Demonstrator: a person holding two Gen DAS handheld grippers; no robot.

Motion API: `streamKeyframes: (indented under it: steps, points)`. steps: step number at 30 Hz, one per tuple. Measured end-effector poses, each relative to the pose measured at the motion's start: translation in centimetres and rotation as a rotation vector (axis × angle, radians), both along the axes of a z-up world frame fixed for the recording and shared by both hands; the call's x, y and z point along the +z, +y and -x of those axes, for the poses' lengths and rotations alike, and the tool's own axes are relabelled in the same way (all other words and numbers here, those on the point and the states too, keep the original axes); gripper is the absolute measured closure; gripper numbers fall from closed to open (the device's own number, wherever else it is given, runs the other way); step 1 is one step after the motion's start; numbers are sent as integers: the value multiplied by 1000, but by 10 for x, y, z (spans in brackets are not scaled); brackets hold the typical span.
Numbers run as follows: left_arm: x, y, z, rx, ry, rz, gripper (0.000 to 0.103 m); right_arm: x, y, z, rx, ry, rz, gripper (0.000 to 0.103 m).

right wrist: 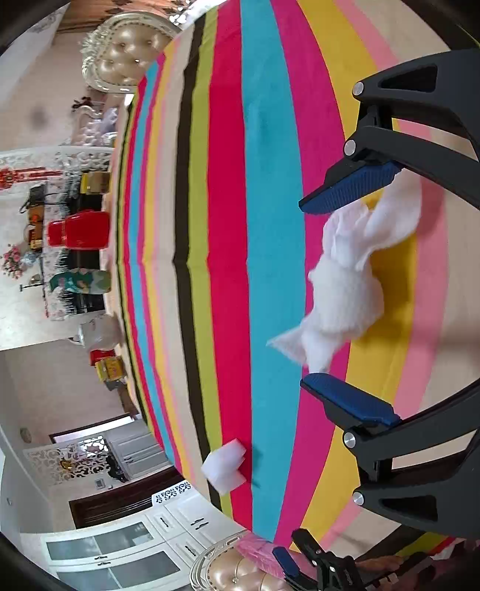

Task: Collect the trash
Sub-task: 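Move both grippers back over the table toward the remaining trash, then grasp the crumpled white tissue with the right gripper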

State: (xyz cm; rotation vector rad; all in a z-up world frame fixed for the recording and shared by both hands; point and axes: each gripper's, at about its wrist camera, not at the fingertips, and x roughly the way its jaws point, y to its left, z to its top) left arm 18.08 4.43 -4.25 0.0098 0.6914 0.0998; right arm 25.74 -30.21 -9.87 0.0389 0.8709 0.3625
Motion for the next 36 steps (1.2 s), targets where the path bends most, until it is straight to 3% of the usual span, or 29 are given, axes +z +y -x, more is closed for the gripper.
streamKeyframes:
  steps: [11,16,22,24,27,36]
  points:
    - [-2,4,-6,36,37,-13,5,-22,8,11,81,103,-3,20]
    - [-5,0,-7,15,44,-19,5,-8,18,30,119,66,-18,23]
    - [-6,2,-1,8,40,-25,5,-7,26,23,83,19,55,35]
    - [-5,6,1,18,38,-21,5,-13,30,20,75,22,105,50]
    - [-3,12,1,30,36,-6,5,-13,32,20,84,17,113,63]
    - [10,22,-44,52,30,55,5,9,47,11,42,-68,36,67]
